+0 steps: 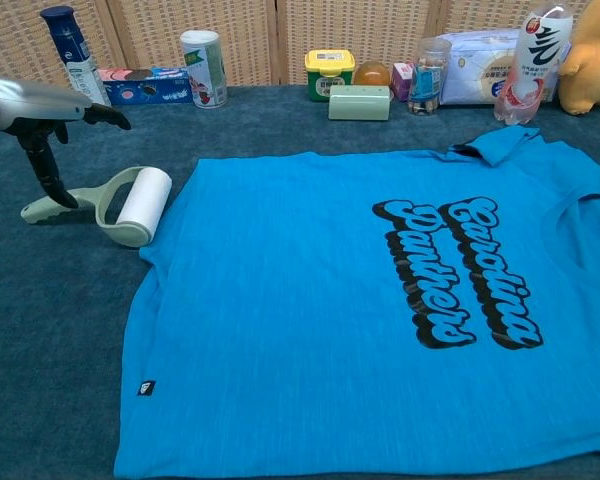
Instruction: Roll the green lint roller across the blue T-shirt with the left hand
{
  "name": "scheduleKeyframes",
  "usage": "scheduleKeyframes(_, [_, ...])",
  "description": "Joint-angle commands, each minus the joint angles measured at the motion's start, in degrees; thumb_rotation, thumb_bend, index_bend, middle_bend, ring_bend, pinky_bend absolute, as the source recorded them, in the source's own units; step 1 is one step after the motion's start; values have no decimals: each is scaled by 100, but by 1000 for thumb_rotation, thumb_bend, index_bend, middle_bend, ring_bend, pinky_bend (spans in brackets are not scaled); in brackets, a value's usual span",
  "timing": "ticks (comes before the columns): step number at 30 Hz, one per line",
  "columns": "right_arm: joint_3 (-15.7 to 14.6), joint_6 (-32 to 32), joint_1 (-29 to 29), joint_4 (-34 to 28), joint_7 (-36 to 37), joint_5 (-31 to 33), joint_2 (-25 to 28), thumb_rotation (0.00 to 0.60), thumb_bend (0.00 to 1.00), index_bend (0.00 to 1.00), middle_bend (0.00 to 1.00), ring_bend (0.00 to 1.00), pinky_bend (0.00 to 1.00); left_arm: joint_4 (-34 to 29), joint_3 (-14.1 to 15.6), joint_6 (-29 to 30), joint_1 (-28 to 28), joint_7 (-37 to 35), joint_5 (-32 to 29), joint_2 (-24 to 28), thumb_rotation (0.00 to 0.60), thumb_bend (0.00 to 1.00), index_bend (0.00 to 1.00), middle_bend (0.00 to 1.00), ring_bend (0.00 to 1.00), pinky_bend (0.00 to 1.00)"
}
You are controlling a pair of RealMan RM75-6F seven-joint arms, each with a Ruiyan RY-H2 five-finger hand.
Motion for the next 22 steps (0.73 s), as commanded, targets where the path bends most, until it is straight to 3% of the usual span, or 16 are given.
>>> scheduleKeyframes(1, [-11,15,-6,-17,1,-23,6,600,0,72,0,0,0,-240,108,187,175,-96,186,221,600,9,0,0,0,166])
scheduleKeyframes(6, [-36,80,-21,-51,-52,-104,7,600,0,72,0,0,0,-653,200,805,738,-620,896,569,600,9,0,0,0,156])
scheduleKeyframes(12, [-46,94,-12,-48,-225,-108,-47,600,0,72,0,0,0,-995,539,2216,1861,-1343,2026,757,600,10,0,0,0,146])
scheduleKeyframes(16, [-19,98,14,46,-390,-64,-136,600,0,72,0,0,0,-807,645,3145,2520,-1798,2708,596,600,10,0,0,0,126])
scheduleKeyframes(22, [94,141,51,352,-895,166,-388,600,0,72,0,0,0,-51,648,4404,3304,-2395,3829,19,600,9,0,0,0,113])
